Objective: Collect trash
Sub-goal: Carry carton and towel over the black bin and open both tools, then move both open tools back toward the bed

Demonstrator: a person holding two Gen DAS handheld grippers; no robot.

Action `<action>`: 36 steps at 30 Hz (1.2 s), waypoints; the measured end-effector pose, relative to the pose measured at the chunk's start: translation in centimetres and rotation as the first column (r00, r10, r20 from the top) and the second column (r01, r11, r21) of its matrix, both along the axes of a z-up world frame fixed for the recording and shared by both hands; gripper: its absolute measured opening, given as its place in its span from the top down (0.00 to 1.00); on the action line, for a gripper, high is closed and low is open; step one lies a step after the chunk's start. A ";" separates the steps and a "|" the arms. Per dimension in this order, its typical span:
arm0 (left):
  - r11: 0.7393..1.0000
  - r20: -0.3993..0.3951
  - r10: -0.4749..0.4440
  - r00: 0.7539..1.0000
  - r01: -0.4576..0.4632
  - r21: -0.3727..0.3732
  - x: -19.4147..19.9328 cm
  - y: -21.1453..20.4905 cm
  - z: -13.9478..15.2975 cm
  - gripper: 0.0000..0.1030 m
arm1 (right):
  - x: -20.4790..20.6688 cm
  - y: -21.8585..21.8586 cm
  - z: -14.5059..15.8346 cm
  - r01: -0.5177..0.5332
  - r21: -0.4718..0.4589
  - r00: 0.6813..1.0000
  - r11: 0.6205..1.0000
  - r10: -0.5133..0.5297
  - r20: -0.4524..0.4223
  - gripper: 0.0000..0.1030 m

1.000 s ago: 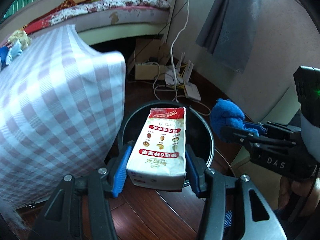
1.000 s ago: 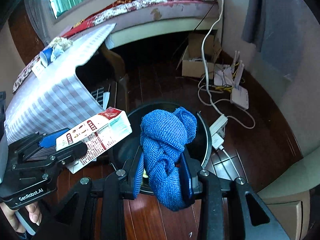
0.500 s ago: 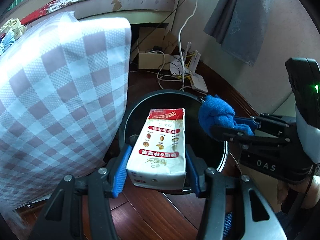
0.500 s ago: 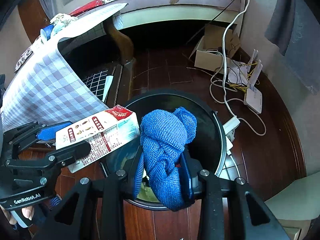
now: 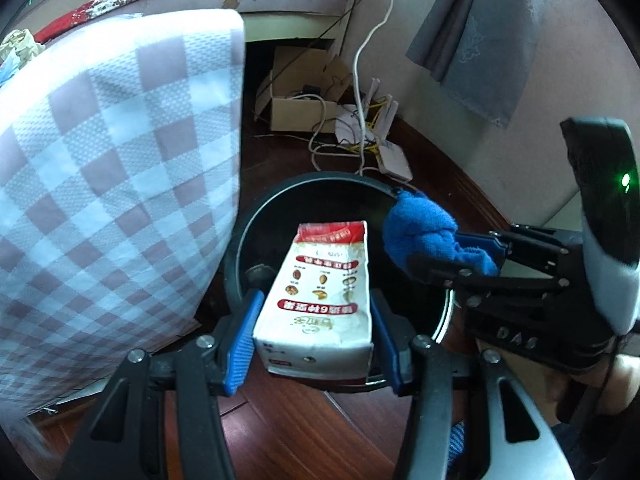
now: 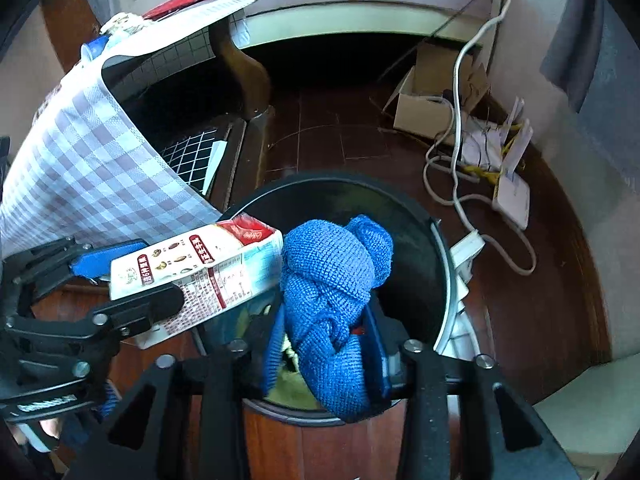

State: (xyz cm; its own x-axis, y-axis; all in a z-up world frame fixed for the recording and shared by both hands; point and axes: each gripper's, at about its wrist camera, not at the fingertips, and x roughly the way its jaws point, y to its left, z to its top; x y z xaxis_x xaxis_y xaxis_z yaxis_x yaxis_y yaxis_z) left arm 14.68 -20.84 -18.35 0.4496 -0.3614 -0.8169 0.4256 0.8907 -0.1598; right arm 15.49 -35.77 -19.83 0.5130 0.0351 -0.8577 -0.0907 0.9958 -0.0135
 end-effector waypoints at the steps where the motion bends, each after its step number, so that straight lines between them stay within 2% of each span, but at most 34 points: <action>1: 1.000 0.010 0.020 1.000 -0.020 0.024 0.1 -0.1 -0.1 0.24 | -0.1 -0.5 -0.1 0.025 -0.020 1.000 0.999 -0.025 0.002 0.07; 2: 0.999 0.013 0.036 0.999 -0.036 0.033 0.0 0.0 -0.2 0.05 | -0.3 -1.2 0.0 0.046 -0.013 0.999 0.999 -0.046 -0.001 0.07; 3: 0.999 0.014 0.035 0.999 -0.035 0.019 0.0 0.2 -0.2 0.03 | -0.5 -2.0 0.0 0.073 -0.015 0.997 0.997 -0.073 -0.007 0.07; 5: 0.998 0.028 0.052 0.998 -0.053 0.037 -0.4 0.6 -0.2 0.03 | -0.8 -3.0 0.3 0.112 -0.019 0.994 0.994 -0.112 -0.007 0.07; 6: 0.997 0.038 0.062 0.997 -0.064 0.047 -0.6 0.8 -0.3 0.03 | -0.9 -3.5 0.5 0.134 -0.011 0.991 0.991 -0.134 -0.005 0.03; 8: 0.994 0.058 0.084 0.995 -0.088 0.058 -0.9 1.2 -0.2 0.02 | -1.2 -4.0 1.0 0.170 0.003 0.985 0.985 -0.170 0.003 0.01; 11: 0.991 0.066 0.111 0.992 -0.115 0.063 -1.3 2.0 -0.1 0.01 | -1.4 -3.8 1.5 0.181 -0.018 0.983 0.983 -0.181 0.010 0.01; 20: 0.991 0.100 0.112 0.989 -0.119 0.060 -3.4 3.8 1.8 0.01 | -2.9 -2.3 3.7 0.214 -0.014 0.977 0.977 -0.214 0.016 0.01; 28: 0.991 0.143 0.123 0.982 -0.130 0.039 -5.1 5.8 5.9 0.01 | -4.6 -0.7 8.5 0.226 0.021 0.970 0.974 -0.227 0.085 0.01; 36: 0.985 0.219 0.173 0.960 -0.175 -0.013 -5.3 8.8 11.0 0.01 | -4.5 3.4 14.1 0.156 0.038 0.969 0.987 -0.160 0.188 0.01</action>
State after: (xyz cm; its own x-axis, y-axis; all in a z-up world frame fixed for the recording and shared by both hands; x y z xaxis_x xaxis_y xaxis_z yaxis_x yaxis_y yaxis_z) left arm 9.42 -12.00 -7.37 0.6728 -0.2565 -0.6939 0.2879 0.9548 -0.0738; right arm 11.02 -32.41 -5.70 0.6671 -0.0415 -0.7439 0.0701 0.9975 0.0072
